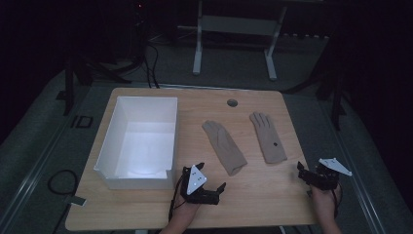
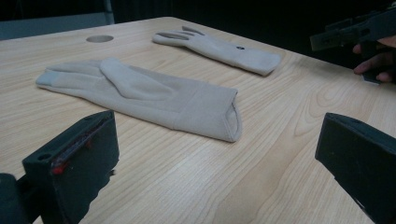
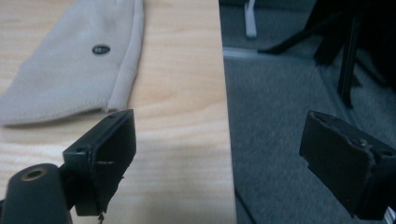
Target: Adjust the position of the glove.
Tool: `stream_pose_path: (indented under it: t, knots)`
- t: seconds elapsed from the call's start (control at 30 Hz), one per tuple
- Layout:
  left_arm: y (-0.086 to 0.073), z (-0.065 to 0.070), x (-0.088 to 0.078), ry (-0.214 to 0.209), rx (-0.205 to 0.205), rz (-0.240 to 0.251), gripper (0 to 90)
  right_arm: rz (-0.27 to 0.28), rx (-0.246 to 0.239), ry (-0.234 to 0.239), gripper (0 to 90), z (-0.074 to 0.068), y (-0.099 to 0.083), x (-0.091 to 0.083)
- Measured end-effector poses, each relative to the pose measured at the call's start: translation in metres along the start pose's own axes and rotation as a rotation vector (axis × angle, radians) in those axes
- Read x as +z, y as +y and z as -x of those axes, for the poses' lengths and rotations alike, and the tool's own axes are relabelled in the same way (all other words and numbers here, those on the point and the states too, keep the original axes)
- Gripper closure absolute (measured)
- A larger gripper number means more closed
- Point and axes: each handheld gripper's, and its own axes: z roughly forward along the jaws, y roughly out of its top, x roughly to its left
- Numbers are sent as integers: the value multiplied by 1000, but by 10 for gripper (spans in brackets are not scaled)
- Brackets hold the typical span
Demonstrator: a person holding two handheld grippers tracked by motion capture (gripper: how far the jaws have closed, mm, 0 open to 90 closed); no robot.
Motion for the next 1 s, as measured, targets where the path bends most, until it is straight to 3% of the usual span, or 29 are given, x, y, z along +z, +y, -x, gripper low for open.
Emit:
stream_pose_path:
  t: [0.1, 0.3, 0.33, 0.43, 0.5, 0.63, 0.7, 0.77, 0.8, 1.0]
  knots:
    - [0, 0, 0, 0, -4, 0, 1, -32, -8, 9, 106, 0, 2, -1]
    - [0, 0, 0, 0, 1, 1, 1, -27, -6, -1, 111, 2, 13, -8]
    - [0, 0, 0, -1, -2, 0, 1, -34, -5, 11, 150, 3, 15, -9]
    - [0, 0, 0, 0, -6, 0, 0, -81, 40, 137, 155, 7, 24, -7]
    - [0, 0, 0, 0, -6, -1, 1, -84, 49, 164, 153, 7, 27, -7]
    - [0, 0, 0, 2, -1, -4, 0, -62, 24, 163, 132, -1, 41, -9]
    - [0, 0, 0, 4, 1, -4, 1, -32, 16, 184, 124, -6, 49, -11]
    - [0, 1, 0, 4, 3, -4, 0, -19, -19, 192, 112, -13, 58, -13]
    - [0, 1, 0, 4, 4, -5, 1, -7, -41, 220, 113, -20, 67, -14]
    - [0, 1, 0, -1, 1, -3, 1, 32, -100, 276, 140, -42, 93, -16]
